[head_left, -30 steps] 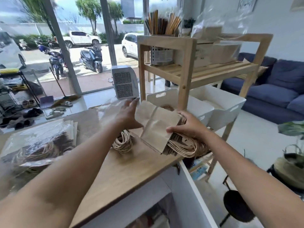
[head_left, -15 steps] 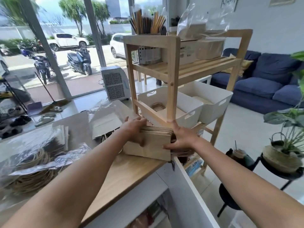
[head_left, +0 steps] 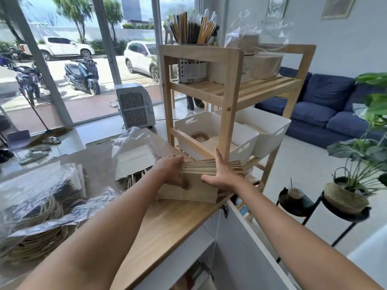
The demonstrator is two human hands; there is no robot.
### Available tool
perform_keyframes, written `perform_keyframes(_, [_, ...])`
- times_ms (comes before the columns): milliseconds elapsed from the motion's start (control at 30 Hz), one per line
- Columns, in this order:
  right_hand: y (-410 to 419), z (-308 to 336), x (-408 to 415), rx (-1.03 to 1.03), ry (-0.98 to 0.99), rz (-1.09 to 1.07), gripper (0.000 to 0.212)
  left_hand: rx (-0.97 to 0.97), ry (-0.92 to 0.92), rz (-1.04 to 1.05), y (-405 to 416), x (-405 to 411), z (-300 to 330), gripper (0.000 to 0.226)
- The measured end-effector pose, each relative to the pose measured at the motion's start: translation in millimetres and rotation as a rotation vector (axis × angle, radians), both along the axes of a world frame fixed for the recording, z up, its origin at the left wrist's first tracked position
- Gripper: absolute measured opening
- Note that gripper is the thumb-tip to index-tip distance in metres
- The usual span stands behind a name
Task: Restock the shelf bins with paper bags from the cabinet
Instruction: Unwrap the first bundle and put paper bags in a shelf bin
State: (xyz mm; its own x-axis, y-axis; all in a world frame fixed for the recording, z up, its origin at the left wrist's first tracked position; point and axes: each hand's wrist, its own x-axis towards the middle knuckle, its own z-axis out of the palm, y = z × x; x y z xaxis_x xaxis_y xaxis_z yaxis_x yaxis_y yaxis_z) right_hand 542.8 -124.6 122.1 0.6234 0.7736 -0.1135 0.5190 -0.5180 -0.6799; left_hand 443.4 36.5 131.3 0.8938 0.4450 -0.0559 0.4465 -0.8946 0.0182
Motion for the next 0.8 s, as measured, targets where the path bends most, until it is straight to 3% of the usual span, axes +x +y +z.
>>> perform_keyframes(200, [4.9, 6.2, -4.6, 0.315, 0.326, -0.149, 0.088, -0.136, -0.075, -0.025, 12.2, -0.4, 4.9, 0.073])
perform_keyframes(300, [8.0, 7.5, 3.4, 0.413, 0.411, -0.255, 0.07, -0.076, 0.011, -0.058, 10.7, -1.4, 7.8, 0.083])
perform_keyframes(400, [17.3, 0.1, 0.6, 0.518, 0.493, -0.293, 0.077, 0.033, 0.063, -0.057, 6.9, -4.1, 5.4, 0.103])
perform_keyframes(467, [21.1, -5.8, -6.2, 0.563, 0.513, -0.247, 0.068, 0.058, 0.071, -0.043, 7.8, -6.7, 2.9, 0.112])
perform_keyframes(533, [24.1, -8.7, -12.8, 0.574, 0.524, -0.197, 0.061, 0.074, 0.066, -0.043, 9.8, -8.9, 1.7, 0.112])
perform_keyframes(633, [28.3, -14.6, -16.3, 0.534, 0.557, -0.178, 0.081, 0.063, 0.037, -0.046, 10.9, -11.3, -0.2, 0.106])
perform_keyframes(700, [26.3, -14.4, -14.0, 0.512, 0.541, -0.138, 0.081, 0.075, 0.014, -0.042, 9.2, -12.8, -0.9, 0.099])
perform_keyframes(800, [17.7, 2.1, -6.7, 0.345, 0.316, -0.055, 0.067, 0.097, -0.019, -0.045, 5.4, -13.3, -2.4, 0.092])
